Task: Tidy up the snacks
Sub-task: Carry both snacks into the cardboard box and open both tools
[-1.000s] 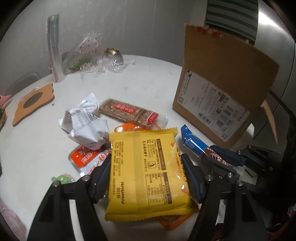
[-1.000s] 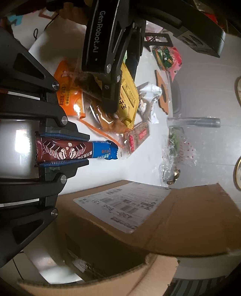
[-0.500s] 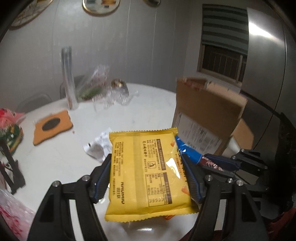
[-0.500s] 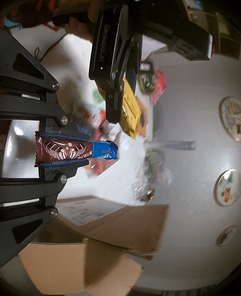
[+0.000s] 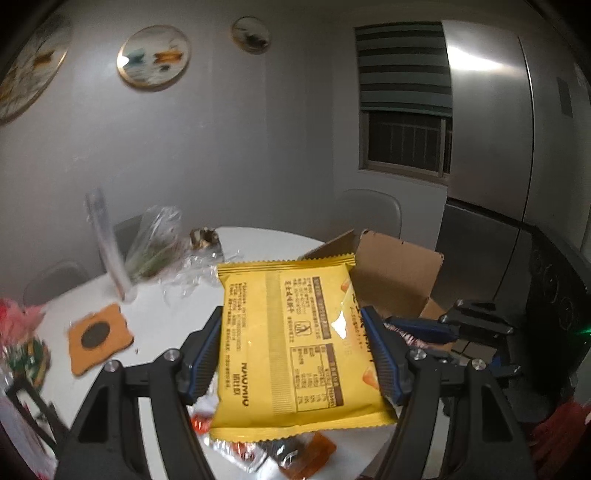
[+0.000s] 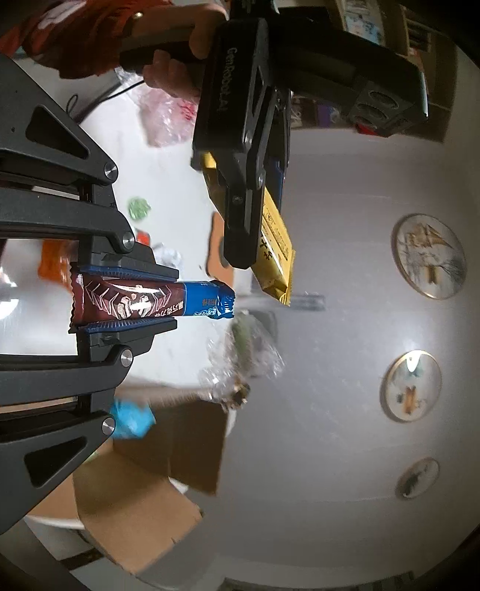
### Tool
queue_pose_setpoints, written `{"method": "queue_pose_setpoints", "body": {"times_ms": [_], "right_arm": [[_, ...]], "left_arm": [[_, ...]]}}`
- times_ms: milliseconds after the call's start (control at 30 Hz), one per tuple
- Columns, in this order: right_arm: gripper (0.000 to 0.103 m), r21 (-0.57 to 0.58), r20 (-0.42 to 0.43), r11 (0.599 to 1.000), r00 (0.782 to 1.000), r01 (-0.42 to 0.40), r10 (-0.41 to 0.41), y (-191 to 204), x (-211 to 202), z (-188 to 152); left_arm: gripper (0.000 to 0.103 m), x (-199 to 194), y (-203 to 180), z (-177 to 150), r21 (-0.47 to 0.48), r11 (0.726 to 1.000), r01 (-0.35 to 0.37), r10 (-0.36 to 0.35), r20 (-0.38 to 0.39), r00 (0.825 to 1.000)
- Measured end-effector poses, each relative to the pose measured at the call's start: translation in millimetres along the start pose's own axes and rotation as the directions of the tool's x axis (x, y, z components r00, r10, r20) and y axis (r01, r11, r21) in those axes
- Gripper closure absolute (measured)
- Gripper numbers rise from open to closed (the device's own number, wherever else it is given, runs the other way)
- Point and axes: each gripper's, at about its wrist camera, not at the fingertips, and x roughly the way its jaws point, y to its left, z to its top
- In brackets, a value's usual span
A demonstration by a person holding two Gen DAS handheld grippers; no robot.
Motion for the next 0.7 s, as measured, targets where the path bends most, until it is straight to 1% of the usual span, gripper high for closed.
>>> {"method": "queue_pose_setpoints", "body": {"times_ms": [33, 167, 233, 367, 500, 700], "right_arm": [[0.089, -0.001, 0.004, 1.000, 1.000, 0.015, -0.015, -6, -1, 2], [0.089, 0.000, 0.011, 0.993, 0.993, 0.114, -0.114, -38, -11, 10], [0.089, 0.010, 0.012, 0.989, 0.989, 0.149, -0.150, -55, -19, 11], [0.089, 0.023, -0.008, 0.977, 0.977, 0.213, -0.213, -85, -22, 11], [0.089, 0.059, -0.052, 0.969, 0.970, 0.242, -0.239, -117, -14, 8], [0.089, 0.077, -0.119, 0.969, 0.967, 0.236, -0.227, -146, 2, 6]], "left_arm": [[0.035, 3, -5, 5, 0.014, 1.000, 0.003, -0.003, -0.001, 1.000], [0.035, 30, -27, 24, 0.051, 0.997, 0.064, -0.062, -0.037, 0.997], [0.035, 44, -37, 30, 0.069, 0.995, 0.077, -0.073, -0.055, 0.996], [0.035, 83, -56, 46, 0.081, 0.988, 0.131, -0.120, -0.124, 0.985], [0.035, 117, -68, 56, 0.081, 0.984, 0.157, -0.140, -0.184, 0.973], [0.035, 151, -72, 59, 0.105, 0.983, 0.150, -0.119, -0.255, 0.959]]}}
